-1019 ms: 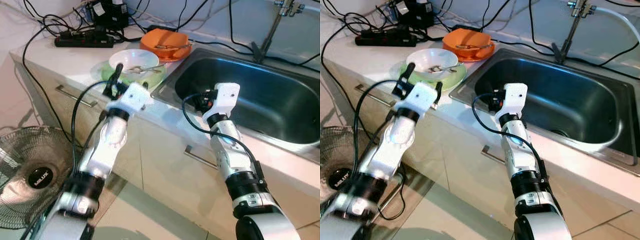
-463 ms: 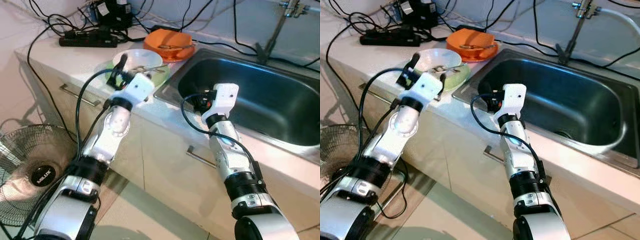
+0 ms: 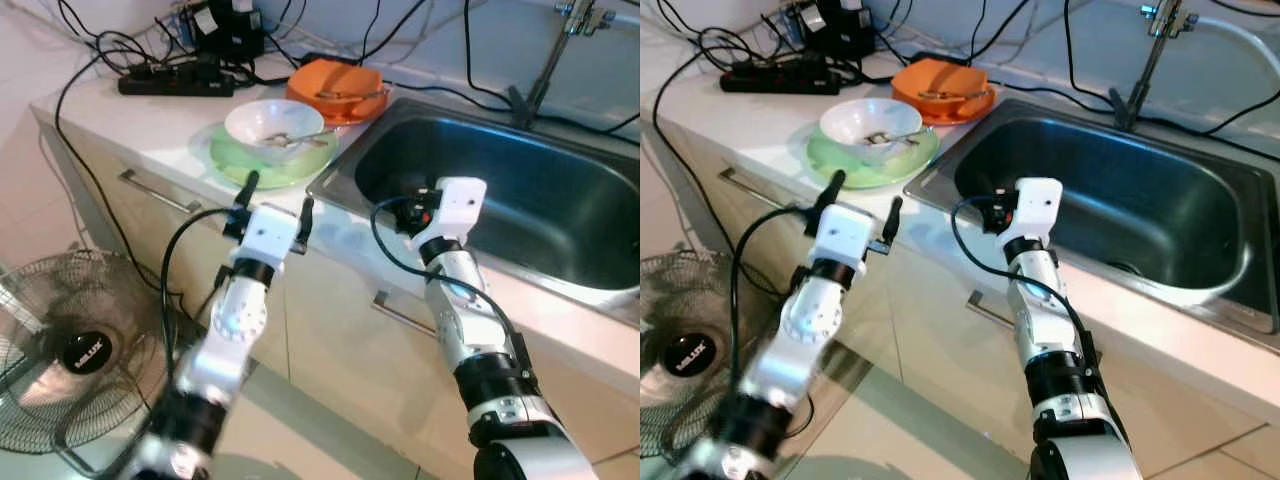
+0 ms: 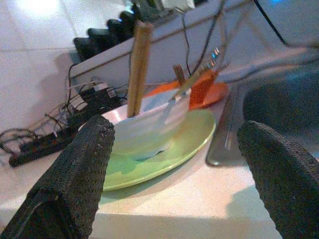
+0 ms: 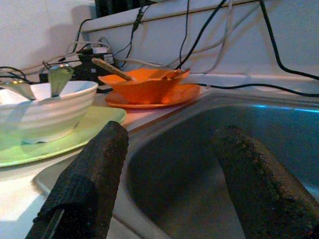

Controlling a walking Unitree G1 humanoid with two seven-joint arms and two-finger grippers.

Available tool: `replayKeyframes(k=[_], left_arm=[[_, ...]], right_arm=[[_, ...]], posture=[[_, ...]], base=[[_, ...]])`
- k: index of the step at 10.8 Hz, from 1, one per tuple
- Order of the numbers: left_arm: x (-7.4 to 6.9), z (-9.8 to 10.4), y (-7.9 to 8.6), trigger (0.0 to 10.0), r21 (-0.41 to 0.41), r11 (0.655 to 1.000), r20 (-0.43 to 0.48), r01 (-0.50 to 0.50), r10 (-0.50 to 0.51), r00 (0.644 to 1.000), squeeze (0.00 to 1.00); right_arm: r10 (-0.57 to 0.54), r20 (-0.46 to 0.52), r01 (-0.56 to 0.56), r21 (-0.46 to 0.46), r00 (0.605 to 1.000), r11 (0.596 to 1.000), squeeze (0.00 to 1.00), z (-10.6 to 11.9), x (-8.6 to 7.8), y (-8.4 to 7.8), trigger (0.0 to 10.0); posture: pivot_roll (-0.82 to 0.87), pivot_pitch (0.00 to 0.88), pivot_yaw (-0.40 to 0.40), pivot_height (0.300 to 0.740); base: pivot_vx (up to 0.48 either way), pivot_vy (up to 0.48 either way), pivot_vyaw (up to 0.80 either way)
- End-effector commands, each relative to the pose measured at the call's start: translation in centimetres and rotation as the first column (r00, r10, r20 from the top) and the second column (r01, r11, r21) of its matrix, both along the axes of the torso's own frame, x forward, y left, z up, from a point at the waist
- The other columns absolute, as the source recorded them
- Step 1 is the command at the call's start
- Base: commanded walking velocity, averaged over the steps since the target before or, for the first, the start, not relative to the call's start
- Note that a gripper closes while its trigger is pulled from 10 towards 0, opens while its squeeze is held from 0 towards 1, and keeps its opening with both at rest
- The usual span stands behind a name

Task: Kitchen organization

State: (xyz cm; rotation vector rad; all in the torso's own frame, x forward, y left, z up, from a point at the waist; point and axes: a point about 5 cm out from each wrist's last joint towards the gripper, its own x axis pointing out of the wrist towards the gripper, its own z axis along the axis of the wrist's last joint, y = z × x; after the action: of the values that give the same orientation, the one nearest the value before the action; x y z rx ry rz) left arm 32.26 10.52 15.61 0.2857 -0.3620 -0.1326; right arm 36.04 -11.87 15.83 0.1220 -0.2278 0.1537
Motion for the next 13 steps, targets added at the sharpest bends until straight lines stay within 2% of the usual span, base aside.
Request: replayKeyframes(k=[1,3,4,7,9,12,13], left_arm=[[-0.20,0.25,0.00,10.0,-0.048,0.999,0.004,-0.010,0.011,1.000,0.00],[-0.06,0.38,-0.26,10.0,-0.071,0.997,-0.013,-0.021,0.020,1.000,0.00],[-0.02,0.38,-0.25,10.0,-0.068,0.997,-0.018,-0.022,0.021,1.000,0.00],[0.07,0.38,-0.31,10.0,-0.062,0.998,-0.031,-0.032,0.030,0.999,0.00],[0.11,-0.14,-0.52,10.0,-0.029,0.999,-0.058,-0.025,0.024,0.998,0.00],[0.11,-0.11,-0.81,10.0,-0.031,0.999,-0.069,-0.010,0.008,0.998,0.00],[0.13,-0.10,-0.95,10.0,-0.033,0.999,-0.073,-0.008,0.006,0.997,0.00]], right_arm=[[-0.006,0.003,0.005,0.012,1.000,1.000,0.00,0.07,0.00,-0.05,10.0],[0.006,-0.008,-0.006,0.014,1.000,1.000,0.00,0.00,0.07,0.10,10.0],[0.014,-0.012,-0.014,0.013,1.000,1.000,0.00,-0.06,0.06,0.20,10.0],[0.015,0.000,-0.015,0.007,1.000,1.000,0.00,-0.07,-0.09,0.36,10.0],[0.014,-0.010,-0.014,0.014,1.000,1.000,0.00,-0.16,-0.04,0.38,10.0],[0.017,-0.033,-0.017,-0.002,0.999,1.000,0.00,-0.47,0.00,0.37,10.0],[0.016,-0.031,-0.016,0.014,0.999,1.000,0.00,-0.45,0.00,0.36,10.0]], posture=[[0.21,0.043,-0.017,0.740],[0.20,0.042,-0.017,0.740],[0.20,0.042,-0.017,0.740],[0.21,0.044,-0.017,0.740],[0.20,0.044,-0.016,0.740],[0.20,0.043,-0.017,0.740],[0.20,0.042,-0.018,0.740]], base=[[0.000,0.000,0.00],[0.000,0.480,0.00],[0.000,0.480,-0.80],[0.000,0.480,0.00],[0.000,0.000,0.00],[0.000,0.000,-0.80],[0.000,0.000,0.00]])
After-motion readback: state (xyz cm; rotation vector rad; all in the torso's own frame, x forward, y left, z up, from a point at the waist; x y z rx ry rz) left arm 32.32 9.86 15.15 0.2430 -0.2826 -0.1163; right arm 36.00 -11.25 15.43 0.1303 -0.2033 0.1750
